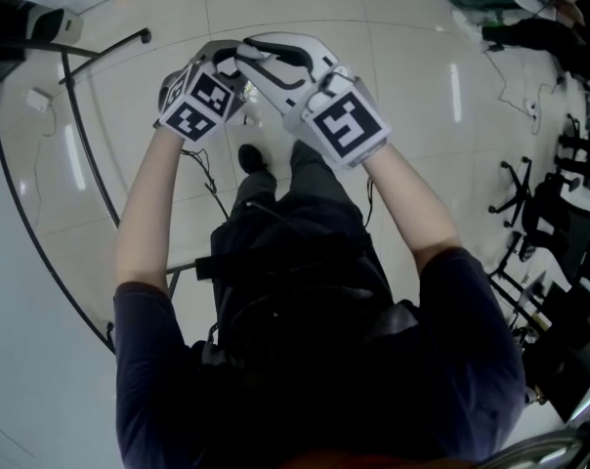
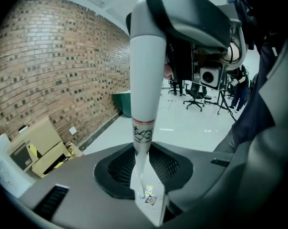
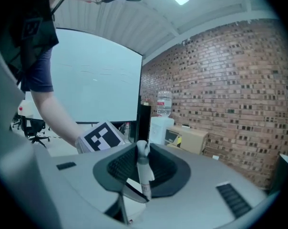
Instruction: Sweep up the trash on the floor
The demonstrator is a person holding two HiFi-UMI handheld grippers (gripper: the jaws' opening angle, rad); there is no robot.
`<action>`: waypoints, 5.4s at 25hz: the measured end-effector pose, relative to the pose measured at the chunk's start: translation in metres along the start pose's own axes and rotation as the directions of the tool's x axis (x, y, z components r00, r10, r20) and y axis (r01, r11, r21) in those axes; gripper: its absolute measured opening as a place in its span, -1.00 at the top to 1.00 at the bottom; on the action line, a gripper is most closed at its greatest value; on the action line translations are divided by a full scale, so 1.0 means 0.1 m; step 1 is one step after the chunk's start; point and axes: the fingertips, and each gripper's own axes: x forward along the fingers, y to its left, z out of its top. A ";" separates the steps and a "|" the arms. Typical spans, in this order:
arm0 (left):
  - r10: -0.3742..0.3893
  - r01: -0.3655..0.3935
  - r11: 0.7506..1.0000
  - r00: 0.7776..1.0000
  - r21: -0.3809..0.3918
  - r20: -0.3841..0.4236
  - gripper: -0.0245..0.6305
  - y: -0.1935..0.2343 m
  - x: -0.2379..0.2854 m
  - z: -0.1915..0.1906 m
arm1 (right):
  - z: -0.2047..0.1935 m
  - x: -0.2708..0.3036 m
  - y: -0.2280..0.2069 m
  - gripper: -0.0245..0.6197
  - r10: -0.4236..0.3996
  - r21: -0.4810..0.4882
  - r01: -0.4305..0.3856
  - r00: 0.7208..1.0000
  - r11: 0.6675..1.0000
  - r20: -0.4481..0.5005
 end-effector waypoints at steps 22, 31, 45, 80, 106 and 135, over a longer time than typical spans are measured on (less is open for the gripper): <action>0.300 -0.285 0.954 0.881 -0.097 0.366 0.67 -0.05 -2.16 1.28 | 2.24 -0.53 0.70 0.62 0.225 -0.068 -0.216 0.907 0.974 0.356; 0.413 -0.390 0.911 0.849 -0.135 0.329 0.62 -0.58 -2.37 1.38 | 2.27 -1.01 0.82 0.62 0.215 0.021 -0.248 0.875 0.968 0.433; 0.567 -0.498 0.819 0.780 -0.286 0.264 0.66 -1.75 -2.20 1.70 | 2.10 -2.18 1.28 0.62 0.314 -0.092 -0.306 0.833 0.947 0.455; 0.464 -0.385 0.871 0.850 -0.307 0.251 0.67 -3.05 -3.20 0.40 | 1.80 -1.97 3.40 0.61 0.314 -0.120 -0.293 0.916 0.949 0.248; 0.360 -0.310 0.906 0.923 -0.289 0.139 0.68 -3.15 -2.43 -0.47 | 0.61 -1.78 3.17 0.61 -0.110 0.124 0.102 0.992 0.987 0.061; 0.226 -0.223 0.946 0.974 -0.236 -0.016 0.68 -2.60 -0.52 -0.85 | -0.99 -1.46 1.66 0.60 -0.291 0.250 0.308 0.951 0.918 -0.105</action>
